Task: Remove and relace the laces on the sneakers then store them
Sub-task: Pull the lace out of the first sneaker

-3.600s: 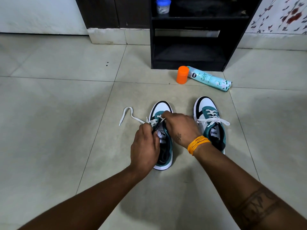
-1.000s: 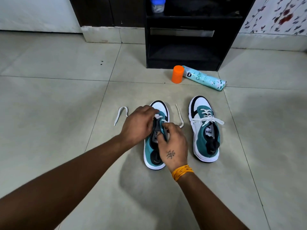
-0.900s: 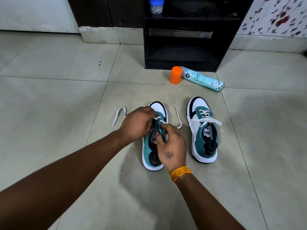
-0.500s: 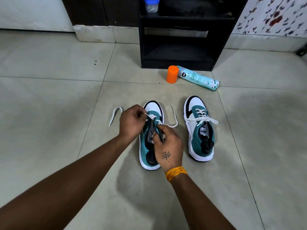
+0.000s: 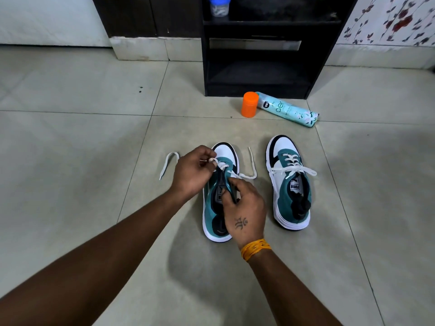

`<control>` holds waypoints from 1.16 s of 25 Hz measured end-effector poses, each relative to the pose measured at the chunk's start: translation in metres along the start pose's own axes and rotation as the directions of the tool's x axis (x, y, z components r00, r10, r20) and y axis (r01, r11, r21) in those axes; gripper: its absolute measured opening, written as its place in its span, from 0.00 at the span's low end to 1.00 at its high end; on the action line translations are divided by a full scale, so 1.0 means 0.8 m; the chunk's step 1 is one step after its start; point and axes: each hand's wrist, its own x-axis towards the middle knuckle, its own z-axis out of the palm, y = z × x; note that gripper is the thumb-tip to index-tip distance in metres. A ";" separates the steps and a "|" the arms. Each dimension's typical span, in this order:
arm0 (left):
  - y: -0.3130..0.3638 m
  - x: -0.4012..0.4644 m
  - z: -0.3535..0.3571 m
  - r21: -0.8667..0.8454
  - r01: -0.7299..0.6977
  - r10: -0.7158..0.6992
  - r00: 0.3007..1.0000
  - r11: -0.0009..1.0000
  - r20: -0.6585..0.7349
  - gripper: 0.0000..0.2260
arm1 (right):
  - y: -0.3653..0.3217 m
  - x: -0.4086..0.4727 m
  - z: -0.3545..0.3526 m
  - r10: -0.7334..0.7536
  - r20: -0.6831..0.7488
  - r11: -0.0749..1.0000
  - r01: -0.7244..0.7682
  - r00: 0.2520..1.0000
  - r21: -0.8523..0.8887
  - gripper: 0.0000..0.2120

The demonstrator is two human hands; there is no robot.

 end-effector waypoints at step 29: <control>0.001 0.001 0.005 -0.127 0.066 -0.066 0.998 0.990 0.006 0.04 | 0.001 -0.001 0.000 0.022 0.005 1.000 -0.022 1.000 0.005 0.16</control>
